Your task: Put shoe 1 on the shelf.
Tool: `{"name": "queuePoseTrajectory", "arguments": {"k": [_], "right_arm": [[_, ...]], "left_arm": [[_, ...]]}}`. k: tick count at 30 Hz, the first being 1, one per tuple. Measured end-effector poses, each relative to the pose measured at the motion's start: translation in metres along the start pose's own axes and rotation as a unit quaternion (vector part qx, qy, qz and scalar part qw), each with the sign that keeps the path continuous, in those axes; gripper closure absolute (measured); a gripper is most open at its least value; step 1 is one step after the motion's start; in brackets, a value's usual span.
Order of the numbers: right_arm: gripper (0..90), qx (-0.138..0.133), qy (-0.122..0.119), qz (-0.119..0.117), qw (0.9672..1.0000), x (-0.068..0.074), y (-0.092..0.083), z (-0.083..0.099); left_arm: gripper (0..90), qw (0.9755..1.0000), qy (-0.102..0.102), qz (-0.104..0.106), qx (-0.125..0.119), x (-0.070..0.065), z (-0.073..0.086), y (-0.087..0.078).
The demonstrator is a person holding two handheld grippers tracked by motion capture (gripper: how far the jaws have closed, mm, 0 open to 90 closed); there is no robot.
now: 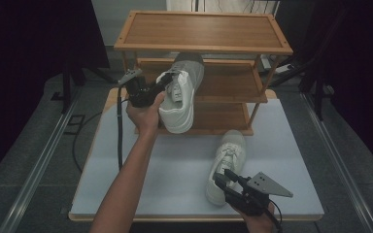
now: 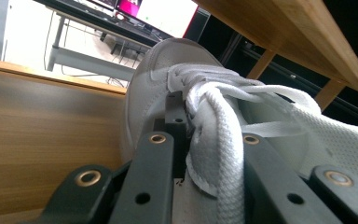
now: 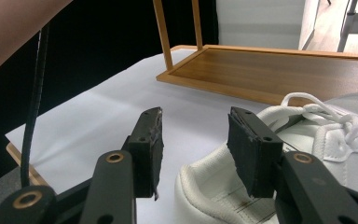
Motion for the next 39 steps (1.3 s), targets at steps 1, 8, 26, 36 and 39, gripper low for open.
{"name": "queuePoseTrajectory", "arguments": {"k": [1,8,26,36,39], "right_arm": [[54.7,0.001,0.001,-0.001,1.0,0.0,0.0,0.0],[54.7,0.004,-0.001,-0.002,1.0,0.001,0.001,0.001],[54.6,0.01,-0.002,0.003,0.9999,-0.001,0.004,0.004],[54.6,0.011,-0.003,0.005,0.9999,-0.002,0.004,0.004],[54.5,0.013,-0.005,0.004,0.9999,-0.001,0.004,0.005]], "left_arm": [[81.9,1.0,0.0,-0.002,0.0,0.001,-0.001,0.002],[81.8,0.9998,0.002,-0.018,-0.012,0.01,-0.009,0.014],[81.7,0.9981,0.007,-0.054,-0.03,0.038,-0.015,0.046],[81.5,0.9978,0.0,-0.059,-0.03,0.042,-0.019,0.056],[80.9,0.998,-0.003,-0.058,-0.025,0.044,-0.019,0.057]]}}
Point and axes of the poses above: each handheld gripper's, and its own axes: y roughly forward along the jaws, z roughly out of its underside, x roughly to its left, the point moved 1 cm from there along y, roughly forward along the jaws, and after that the axes turned 5 degrees about z, right-handed, at the moved point
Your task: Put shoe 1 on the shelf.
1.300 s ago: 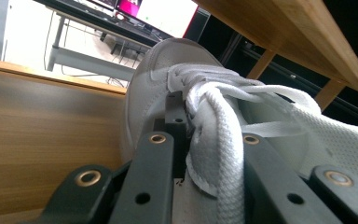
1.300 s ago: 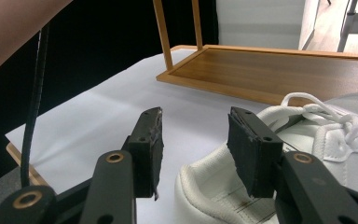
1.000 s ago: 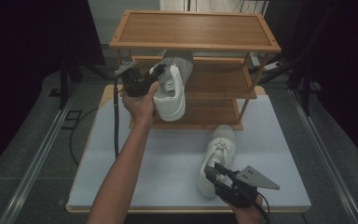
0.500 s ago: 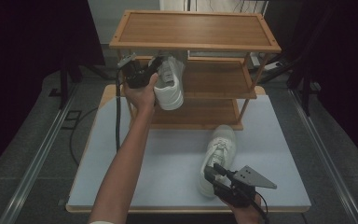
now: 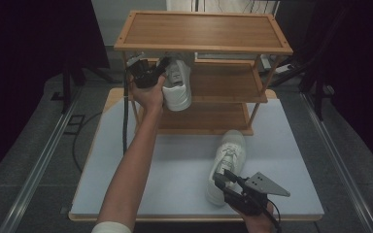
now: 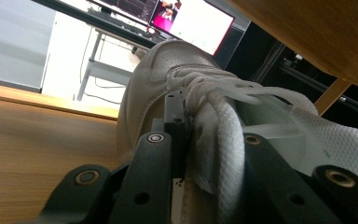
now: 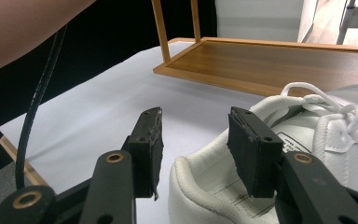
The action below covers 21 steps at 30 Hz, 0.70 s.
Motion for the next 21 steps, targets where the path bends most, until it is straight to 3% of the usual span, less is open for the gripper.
{"name": "queuePoseTrajectory", "arguments": {"k": [6,9,14,15,21], "right_arm": [[54.3,0.005,-0.003,-0.003,1.0,0.003,0.002,0.001],[53.7,0.007,-0.004,-0.003,1.0,0.004,0.003,0.002],[53.3,0.006,-0.006,0.0,1.0,0.003,0.002,0.002],[53.2,0.006,-0.005,0.0,1.0,0.003,0.002,0.002],[53.2,0.004,-0.006,0.001,1.0,0.003,0.001,0.002]], "left_arm": [[74.7,0.9997,-0.003,0.023,0.002,0.002,0.001,0.004],[69.1,0.9992,-0.021,0.033,0.003,0.004,0.003,0.008],[58.2,0.9991,-0.016,0.033,0.023,0.004,0.003,0.013],[55.8,0.9989,-0.03,0.033,0.014,0.002,0.003,0.016],[48.2,0.9986,-0.033,0.039,0.015,0.0,0.003,0.019]]}}
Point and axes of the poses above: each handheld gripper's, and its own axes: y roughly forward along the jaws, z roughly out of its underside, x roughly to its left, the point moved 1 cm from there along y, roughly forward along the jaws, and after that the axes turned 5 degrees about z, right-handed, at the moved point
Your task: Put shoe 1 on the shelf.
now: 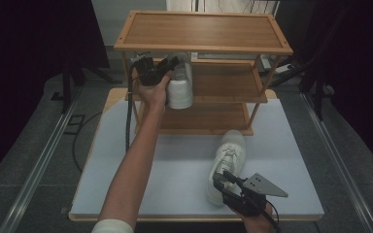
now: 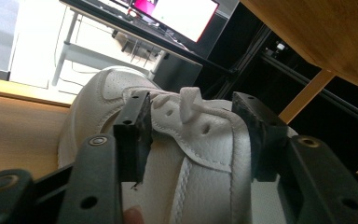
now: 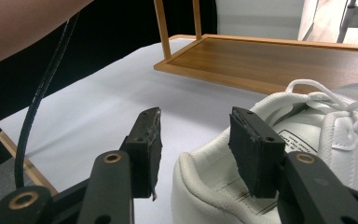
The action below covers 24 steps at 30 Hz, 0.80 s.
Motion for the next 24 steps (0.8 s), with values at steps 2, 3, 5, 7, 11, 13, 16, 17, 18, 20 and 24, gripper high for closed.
{"name": "queuePoseTrajectory", "arguments": {"k": [2,3,5,7,11,13,16,17,18,20,24], "right_arm": [[53.3,0.001,0.0,-0.001,1.0,0.0004,-0.0001,0.0],[53.2,0.0,0.0,0.0,1.0,0.0007,0.0001,0.0001],[53.3,0.001,0.0,0.0,1.0,0.001,0.0002,0.0001],[53.3,0.0,-0.001,0.001,1.0,0.0011,0.0001,0.0001],[53.2,0.001,-0.001,0.001,1.0,0.0011,0.0002,0.0002],[53.2,0.002,-0.002,0.002,1.0,0.0012,0.0003,0.0004],[53.3,0.003,-0.004,0.002,1.0,0.0016,0.0006,0.0005],[53.2,0.003,-0.005,0.001,1.0,0.0018,0.0007,0.0006],[53.2,0.003,-0.005,0.001,1.0,0.002,0.0007,0.0006],[53.3,0.003,-0.005,0.002,1.0,0.0025,0.0008,0.0007],[53.2,0.003,-0.005,0.002,1.0,0.0023,0.0004,0.0005]], "left_arm": [[45.3,1.0,0.003,-0.002,-0.001,0.0002,0.0003,-0.0008],[43.5,1.0,0.003,-0.005,-0.003,-0.0001,0.0004,-0.0012],[41.3,0.9999,0.006,-0.007,-0.003,-0.0003,0.0005,-0.0016],[39.7,0.9999,0.007,-0.01,-0.006,-0.0011,0.0006,-0.0016],[36.6,0.9998,0.011,-0.013,-0.008,-0.0019,0.0007,-0.0021],[34.0,0.9993,0.031,-0.016,0.011,-0.0001,0.0007,-0.0057],[30.9,0.9992,0.037,-0.015,-0.001,-0.002,0.0011,-0.006],[30.6,0.9992,0.037,-0.015,-0.004,-0.0025,0.0013,-0.006],[30.5,0.9992,0.035,-0.015,-0.007,-0.0028,0.0015,-0.0061],[30.4,0.9992,0.034,-0.017,-0.012,-0.0032,0.002,-0.0068],[30.9,0.9986,0.039,-0.023,-0.026,-0.0053,0.003,-0.008]]}}
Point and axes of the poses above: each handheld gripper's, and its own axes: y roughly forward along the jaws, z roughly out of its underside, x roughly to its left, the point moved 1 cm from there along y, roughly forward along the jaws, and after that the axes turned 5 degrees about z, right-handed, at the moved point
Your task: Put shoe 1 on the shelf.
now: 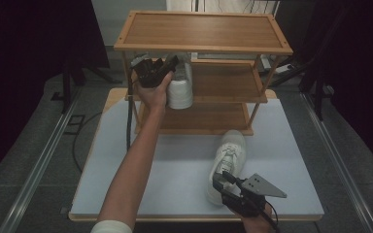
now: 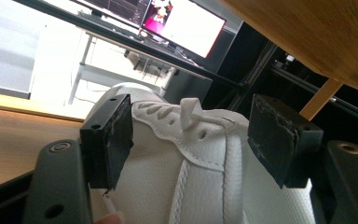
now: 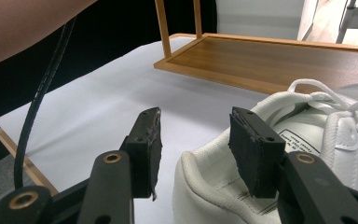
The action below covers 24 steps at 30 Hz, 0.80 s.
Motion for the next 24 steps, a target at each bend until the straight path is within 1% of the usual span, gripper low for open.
{"name": "queuePoseTrajectory", "arguments": {"k": [2,4,7,8,10,11,12,13,14,17,21,24], "right_arm": [[53.2,-0.001,0.001,0.0,1.0,0.0,0.0,0.0],[53.2,-0.002,0.001,0.0,1.0,0.0,0.0,0.0],[53.3,-0.002,0.002,0.001,1.0,-0.001,0.0,0.0],[53.2,-0.002,0.002,0.002,1.0,-0.001,0.0,0.0],[53.3,-0.002,0.001,0.003,1.0,-0.002,-0.001,0.0],[53.2,-0.003,0.001,0.004,1.0,-0.002,-0.001,0.0],[53.2,-0.003,0.002,0.003,1.0,-0.002,-0.001,0.0],[53.2,-0.002,0.001,0.003,1.0,-0.002,-0.001,0.0],[53.3,-0.002,0.001,0.003,1.0,-0.002,-0.001,0.0],[53.2,-0.001,0.0,0.001,1.0,0.0,0.0,0.0],[53.2,-0.001,-0.003,0.0,1.0,0.003,0.0,0.0],[53.2,0.0,-0.004,-0.001,1.0,0.005,0.001,0.0]], "left_arm": [[30.6,1.0,0.0,-0.005,-0.001,0.0,0.0,0.0],[30.4,0.9999,0.006,-0.011,0.0,-0.001,0.0,-0.001],[29.4,0.9998,0.008,-0.019,-0.006,-0.003,0.0,-0.001],[28.5,0.9997,0.012,-0.019,-0.006,-0.003,-0.001,-0.001],[27.4,0.9997,0.013,-0.018,-0.011,-0.004,-0.002,-0.003],[25.7,0.9998,0.004,-0.006,-0.02,-0.004,-0.004,-0.005],[23.8,0.9997,0.001,0.0,-0.025,-0.005,-0.006,-0.008],[24.0,0.9995,0.005,0.0,-0.031,-0.007,-0.008,-0.01],[24.6,0.9995,0.01,0.001,-0.031,-0.008,-0.009,-0.011],[23.9,0.9996,0.012,0.01,-0.022,-0.008,-0.008,-0.015],[24.1,0.9996,0.006,0.014,-0.023,-0.009,-0.006,-0.024],[24.3,0.9997,0.007,0.018,-0.017,-0.009,-0.005,-0.032]]}}
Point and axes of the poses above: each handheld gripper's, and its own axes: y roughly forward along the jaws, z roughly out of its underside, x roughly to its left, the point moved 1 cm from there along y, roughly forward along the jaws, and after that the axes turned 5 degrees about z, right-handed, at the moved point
